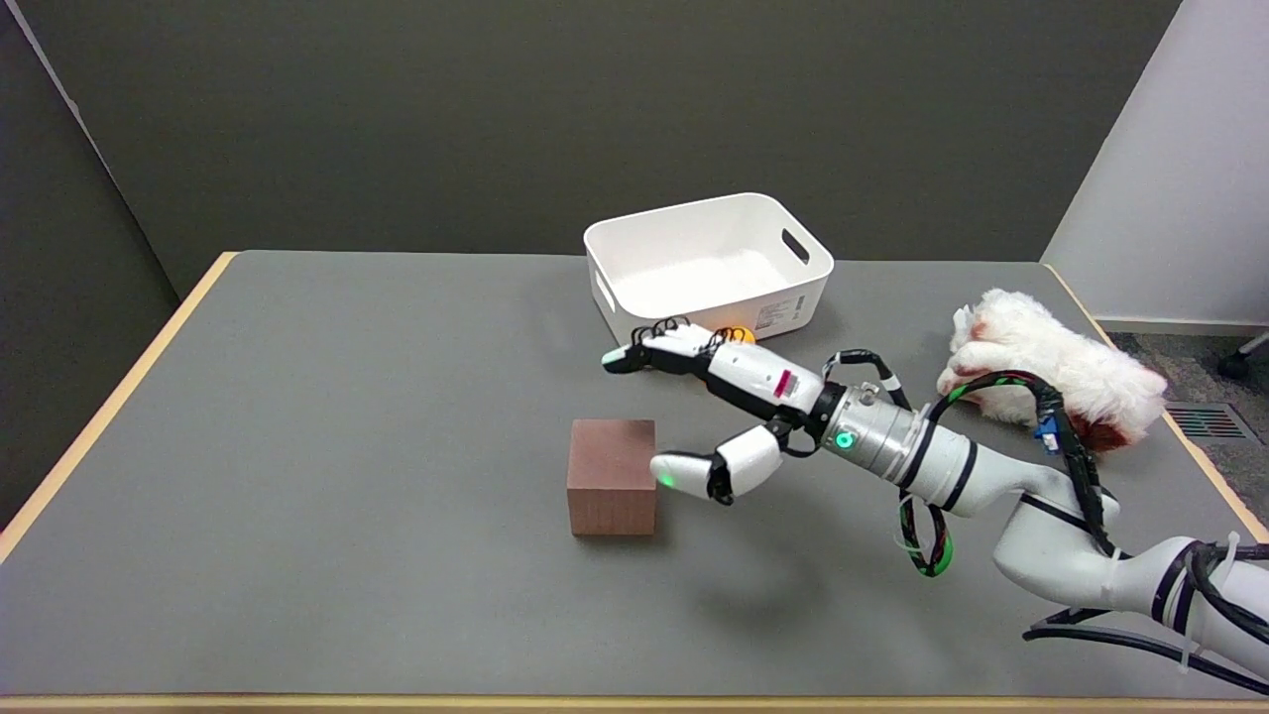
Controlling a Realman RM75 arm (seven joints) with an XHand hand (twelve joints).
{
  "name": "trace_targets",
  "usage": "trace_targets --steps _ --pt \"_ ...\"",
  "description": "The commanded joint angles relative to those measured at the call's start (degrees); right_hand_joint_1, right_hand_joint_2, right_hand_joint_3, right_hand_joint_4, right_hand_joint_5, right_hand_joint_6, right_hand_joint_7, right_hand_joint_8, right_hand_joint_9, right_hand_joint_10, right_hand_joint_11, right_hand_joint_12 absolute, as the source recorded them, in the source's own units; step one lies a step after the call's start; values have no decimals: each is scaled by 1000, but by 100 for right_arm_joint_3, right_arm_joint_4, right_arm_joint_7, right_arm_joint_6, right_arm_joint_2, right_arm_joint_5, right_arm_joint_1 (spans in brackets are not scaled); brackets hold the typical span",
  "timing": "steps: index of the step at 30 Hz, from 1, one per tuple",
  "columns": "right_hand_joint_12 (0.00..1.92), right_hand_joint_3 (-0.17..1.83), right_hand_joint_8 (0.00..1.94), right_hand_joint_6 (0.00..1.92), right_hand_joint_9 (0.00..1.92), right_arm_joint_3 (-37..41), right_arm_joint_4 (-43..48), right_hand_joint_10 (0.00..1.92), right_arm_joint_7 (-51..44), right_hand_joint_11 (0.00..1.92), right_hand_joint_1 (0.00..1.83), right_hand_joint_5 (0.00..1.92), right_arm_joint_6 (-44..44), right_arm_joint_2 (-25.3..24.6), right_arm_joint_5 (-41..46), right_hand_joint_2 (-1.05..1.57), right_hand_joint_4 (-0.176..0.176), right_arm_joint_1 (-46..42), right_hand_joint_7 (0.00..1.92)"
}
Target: Pick up wooden cube.
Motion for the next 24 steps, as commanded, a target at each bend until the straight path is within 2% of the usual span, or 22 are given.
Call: trace_targets --steps 1,3,11,14,19,24 --pt "873 899 411 469 82 -37 350 687 29 -1 562 218 -510 -121 -1085 559 -63 109 266" --pt "870 835 347 424 87 -72 369 684 29 -1 547 235 -525 -124 -1105 579 -63 136 292" --pt "887 817 338 424 88 -246 232 680 -8 -1 491 234 -612 -391 -1261 567 -65 390 285" --pt "893 919 433 490 72 -408 135 681 -8 -1 448 190 -726 -536 -1343 518 -71 511 223" --pt "881 917 426 480 63 -661 -84 677 -66 -1 437 177 -1034 -835 -1392 517 -75 630 212" --pt "847 916 419 469 39 -687 -39 668 -515 -1 444 161 -1597 -995 -1455 520 -83 615 191"
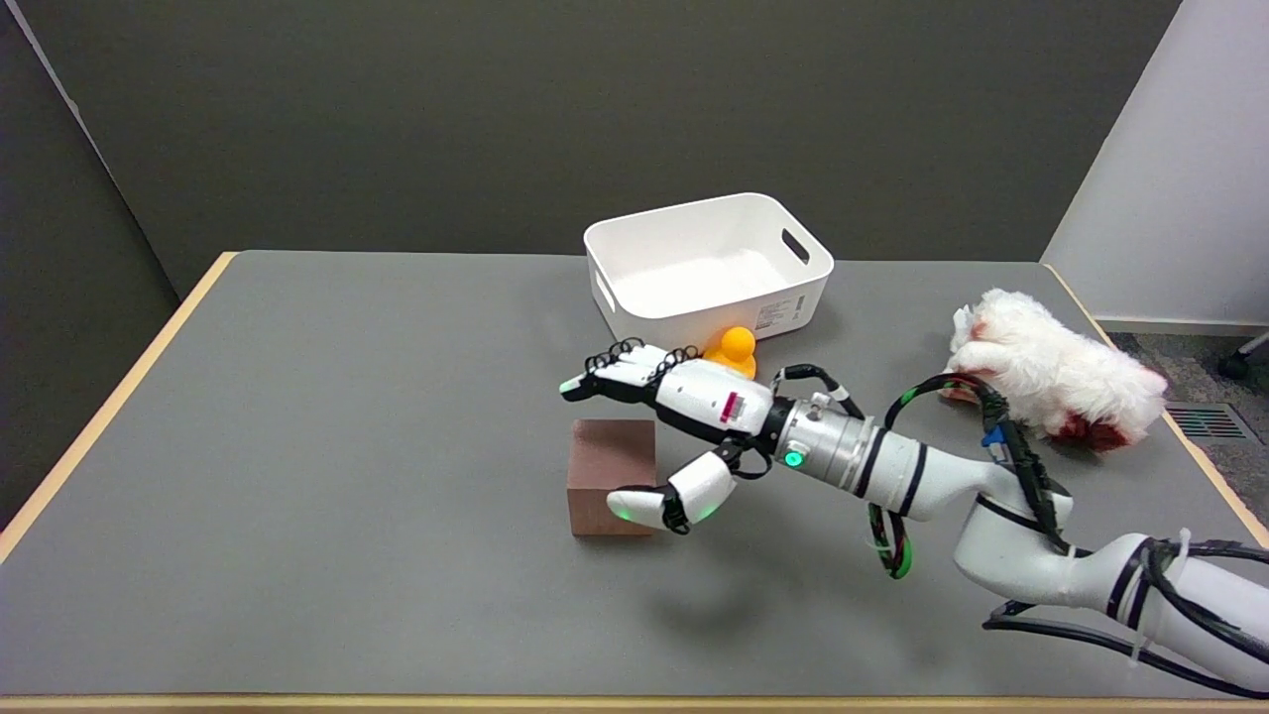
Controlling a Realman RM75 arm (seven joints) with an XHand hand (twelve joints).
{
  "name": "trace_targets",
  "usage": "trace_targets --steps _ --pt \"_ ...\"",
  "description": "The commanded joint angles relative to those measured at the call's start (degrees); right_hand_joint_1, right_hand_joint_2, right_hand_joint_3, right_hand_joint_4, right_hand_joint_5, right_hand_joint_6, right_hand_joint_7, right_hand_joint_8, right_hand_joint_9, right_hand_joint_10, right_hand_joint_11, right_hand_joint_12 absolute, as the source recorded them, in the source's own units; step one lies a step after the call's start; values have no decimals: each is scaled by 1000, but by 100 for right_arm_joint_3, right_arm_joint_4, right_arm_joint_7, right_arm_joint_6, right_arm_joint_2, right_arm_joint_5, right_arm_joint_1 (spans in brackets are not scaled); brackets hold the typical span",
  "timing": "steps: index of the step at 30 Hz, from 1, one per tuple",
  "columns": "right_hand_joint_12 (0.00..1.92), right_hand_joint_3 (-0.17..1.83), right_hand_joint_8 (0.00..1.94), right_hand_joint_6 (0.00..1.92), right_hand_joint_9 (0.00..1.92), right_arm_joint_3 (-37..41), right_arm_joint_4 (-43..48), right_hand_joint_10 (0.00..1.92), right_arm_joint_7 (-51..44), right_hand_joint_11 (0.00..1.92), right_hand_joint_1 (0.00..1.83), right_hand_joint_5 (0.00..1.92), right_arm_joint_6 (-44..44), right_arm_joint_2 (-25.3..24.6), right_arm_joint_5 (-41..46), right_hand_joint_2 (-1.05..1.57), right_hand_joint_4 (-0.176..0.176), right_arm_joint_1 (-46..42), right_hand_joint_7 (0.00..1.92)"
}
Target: Pick up wooden cube.
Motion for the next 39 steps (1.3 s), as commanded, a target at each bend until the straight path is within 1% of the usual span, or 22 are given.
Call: trace_targets --steps 1,4,6,14,15,17,19,21,29,31,32,34,36,38,39 --pt "831 919 418 466 32 -384 -194 665 -532 -1 448 156 -1002 -620 -370 522 -85 260 185" --pt "820 910 407 456 22 -384 -198 661 -566 -1 452 151 -1100 -657 -347 524 -87 251 177" --pt "786 814 313 377 26 -362 -154 642 -566 -1 470 179 -1188 -656 -362 565 -88 242 209" --pt "736 797 292 353 2 -254 -135 614 -566 -1 471 163 -1315 -656 -330 572 -93 234 183" --pt "732 812 306 364 1 -244 -135 610 -566 -1 467 155 -1325 -656 -330 565 -93 234 175" --pt "720 912 398 440 -1 -235 -141 600 -566 -1 444 111 -1345 -656 -330 521 -94 234 128" --pt "716 889 375 420 -1 -226 -149 593 -566 -1 448 120 -1345 -656 -324 533 -94 234 136" --pt "716 798 292 345 -1 -204 -157 594 -566 -1 471 150 -1345 -656 -323 574 -94 217 172" --pt "741 797 307 338 19 -67 -175 647 -566 -1 473 148 -1345 -657 -323 579 -95 77 213" --pt "752 883 390 404 17 -24 -175 666 -566 -1 451 119 -1345 -657 -323 542 -95 48 187" --pt "756 886 395 406 21 -6 -175 671 -566 -1 452 118 -1345 -657 -328 543 -95 38 192" --pt "761 803 326 339 40 15 -167 672 -566 -1 480 147 -1345 -657 -352 584 -96 30 237" --pt "763 811 338 343 48 24 -172 679 -566 -1 489 145 -1345 -657 -354 585 -97 27 245" --pt "798 914 447 419 75 29 -181 704 -566 -1 498 109 -1345 -665 -354 548 -102 26 231" --pt "808 867 406 380 83 31 -183 713 -566 -1 520 126 -1345 -664 -360 571 -103 26 256"
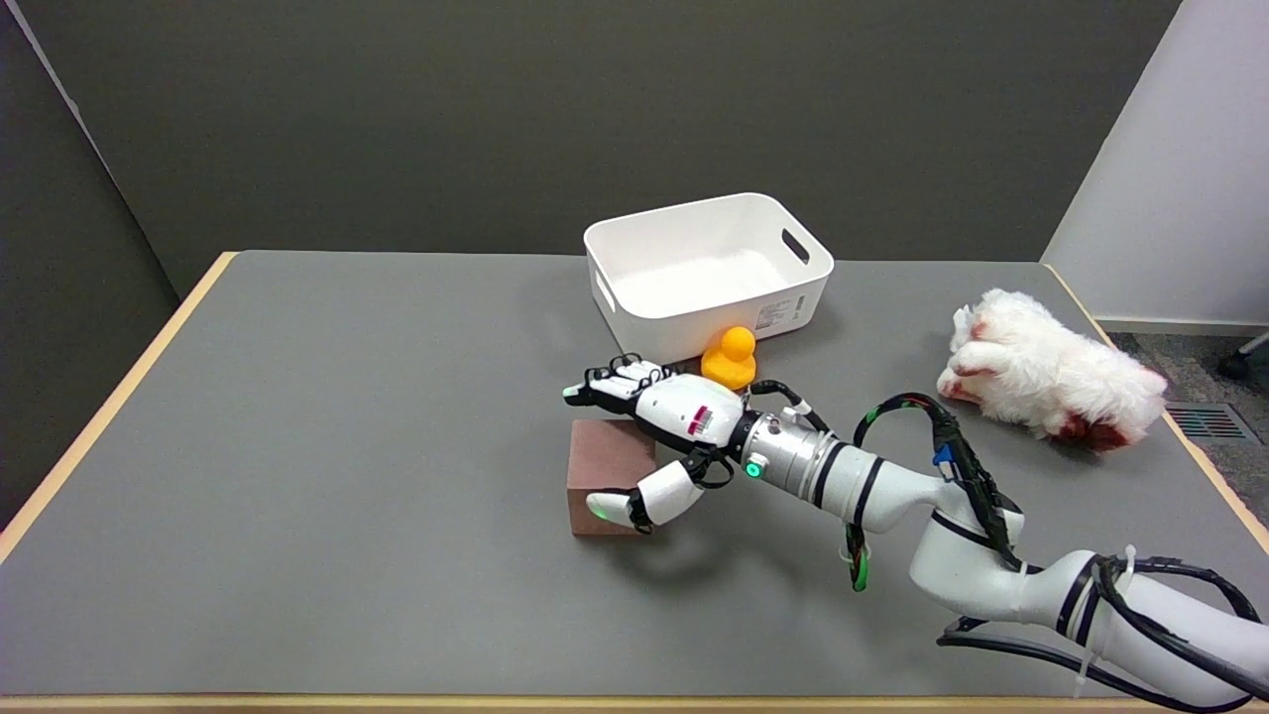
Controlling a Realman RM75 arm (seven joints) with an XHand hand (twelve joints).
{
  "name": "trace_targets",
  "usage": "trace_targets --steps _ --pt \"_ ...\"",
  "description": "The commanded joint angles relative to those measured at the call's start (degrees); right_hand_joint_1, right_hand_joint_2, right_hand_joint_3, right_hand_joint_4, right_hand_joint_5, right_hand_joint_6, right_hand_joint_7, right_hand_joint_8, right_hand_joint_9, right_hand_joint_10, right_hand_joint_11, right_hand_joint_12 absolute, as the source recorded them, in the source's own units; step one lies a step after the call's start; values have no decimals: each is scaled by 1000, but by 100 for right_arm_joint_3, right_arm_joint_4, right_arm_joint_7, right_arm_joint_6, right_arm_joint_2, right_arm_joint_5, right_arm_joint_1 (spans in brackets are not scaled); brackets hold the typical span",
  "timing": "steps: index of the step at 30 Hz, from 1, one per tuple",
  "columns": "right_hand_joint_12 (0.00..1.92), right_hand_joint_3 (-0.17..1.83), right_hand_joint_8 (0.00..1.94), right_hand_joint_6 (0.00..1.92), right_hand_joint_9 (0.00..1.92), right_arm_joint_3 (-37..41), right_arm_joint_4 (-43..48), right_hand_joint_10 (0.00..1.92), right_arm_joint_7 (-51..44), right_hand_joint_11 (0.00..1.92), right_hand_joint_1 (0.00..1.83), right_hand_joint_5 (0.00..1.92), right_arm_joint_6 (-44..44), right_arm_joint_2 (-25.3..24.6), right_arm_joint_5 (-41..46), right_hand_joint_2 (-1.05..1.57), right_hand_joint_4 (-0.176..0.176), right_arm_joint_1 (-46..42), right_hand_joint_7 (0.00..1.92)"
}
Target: Pick up wooden cube.
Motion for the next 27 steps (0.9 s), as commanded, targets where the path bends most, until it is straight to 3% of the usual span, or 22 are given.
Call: trace_targets --steps 1,7,10,14,16,18,20,22,23,27 --pt "817 823 368 345 90 147 -24 721 -28 -1 539 142 -83 -38 -42 593 -104 -98 279" --pt "1054 945 541 410 234 213 -24 824 -28 0 607 103 -83 -56 -2 600 -132 -87 362" --pt "1229 903 549 403 299 288 -24 928 -28 56 751 144 -195 -123 21 641 -161 -112 426" --pt "1422 909 649 554 413 391 15 1059 -40 248 857 228 -297 -206 22 686 -176 -166 506" --pt "1602 889 894 876 543 434 15 1207 -97 438 933 364 -289 -227 22 765 -176 -189 667" --pt "1680 943 910 917 630 457 15 1214 -217 496 998 416 -259 -238 22 749 -176 -193 718" --pt "1733 438 1277 1060 682 467 15 1303 -283 590 1271 448 -237 -239 22 991 -176 -180 783" --pt "1757 144 1407 1493 734 467 10 1322 -300 591 1204 409 -235 -239 22 1224 -176 -158 803" --pt "1760 77 1419 1628 751 467 7 1324 -300 589 1163 400 -230 -239 22 1285 -176 -153 810" --pt "1742 84 1362 1580 779 475 -8 1330 -300 632 1181 448 -227 -231 22 1256 -176 -110 849"
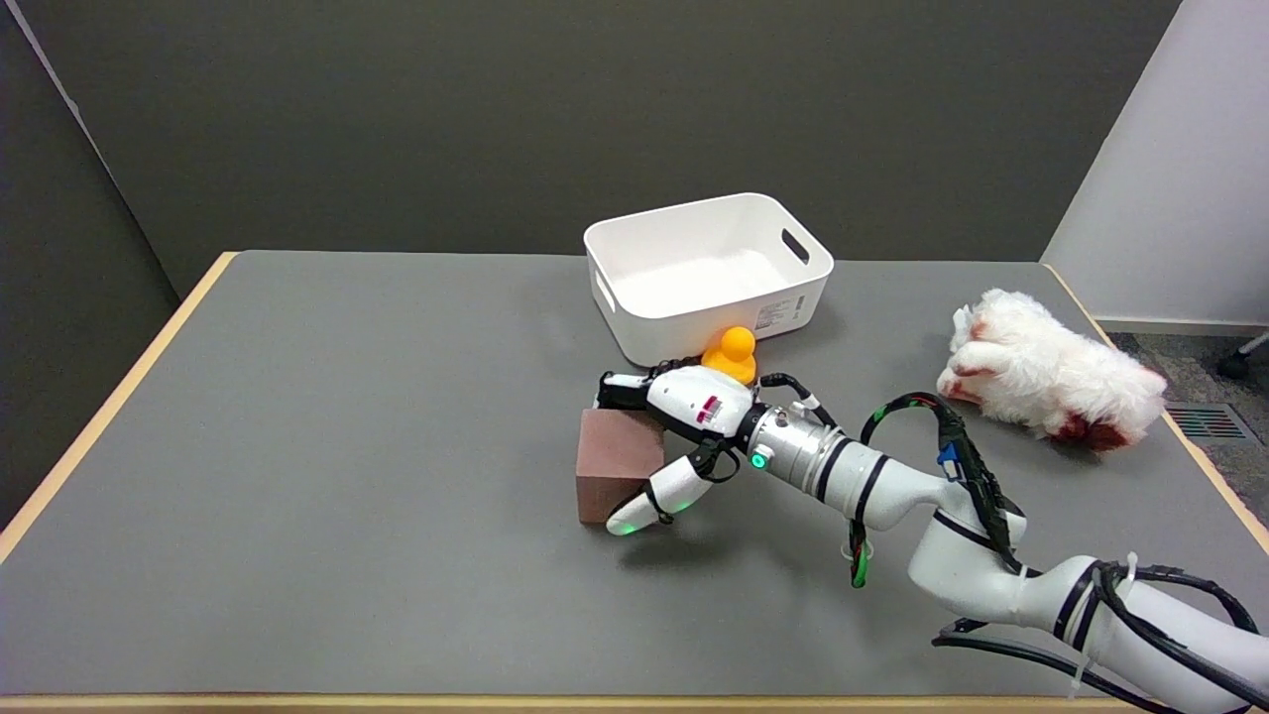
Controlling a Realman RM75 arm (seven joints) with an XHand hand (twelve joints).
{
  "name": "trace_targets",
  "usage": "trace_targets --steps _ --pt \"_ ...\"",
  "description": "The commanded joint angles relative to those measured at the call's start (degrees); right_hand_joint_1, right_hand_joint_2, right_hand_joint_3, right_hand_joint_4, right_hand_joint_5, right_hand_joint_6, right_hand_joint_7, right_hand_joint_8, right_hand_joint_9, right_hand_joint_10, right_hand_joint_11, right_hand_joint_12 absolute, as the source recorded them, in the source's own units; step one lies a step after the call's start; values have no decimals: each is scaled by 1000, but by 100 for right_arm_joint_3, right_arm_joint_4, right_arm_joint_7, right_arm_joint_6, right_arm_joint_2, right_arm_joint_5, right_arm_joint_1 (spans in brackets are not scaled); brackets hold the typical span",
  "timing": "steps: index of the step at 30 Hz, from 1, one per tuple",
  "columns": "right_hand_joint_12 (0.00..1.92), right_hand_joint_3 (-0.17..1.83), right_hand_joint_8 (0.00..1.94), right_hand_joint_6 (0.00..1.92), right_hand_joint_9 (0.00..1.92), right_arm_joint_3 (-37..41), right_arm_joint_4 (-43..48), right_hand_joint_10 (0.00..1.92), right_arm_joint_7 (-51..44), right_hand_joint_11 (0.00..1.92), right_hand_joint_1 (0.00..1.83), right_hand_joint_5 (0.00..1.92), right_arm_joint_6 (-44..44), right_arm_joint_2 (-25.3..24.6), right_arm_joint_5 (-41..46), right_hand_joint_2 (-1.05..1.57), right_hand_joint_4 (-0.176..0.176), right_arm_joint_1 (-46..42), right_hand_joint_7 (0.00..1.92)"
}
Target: Pick up wooden cube.
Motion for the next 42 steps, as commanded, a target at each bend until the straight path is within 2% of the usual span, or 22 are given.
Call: trace_targets --steps 1,13,23,33,38,42 --pt "1734 71 1362 1577 787 147 -14 1327 -174 645 1181 450 -38 -75 14 1262 -176 37 849" --pt "1719 54 1383 1547 802 409 98 1327 -181 667 1182 454 -70 -98 14 1269 -176 171 848" --pt "1715 54 1391 1533 807 1103 893 1332 -574 670 1184 462 -46 -106 14 1267 -176 -16 850" --pt "1713 55 1393 1527 813 1478 1355 1333 -872 673 1185 466 -38 -146 14 1265 -176 -173 851" --pt "1712 57 1391 1528 815 1759 1411 1333 -1224 675 1186 468 -107 -175 14 1263 -176 112 853" --pt "1708 60 1391 1529 813 1734 955 1329 -1505 674 1186 470 -246 -247 14 1261 -176 838 853"
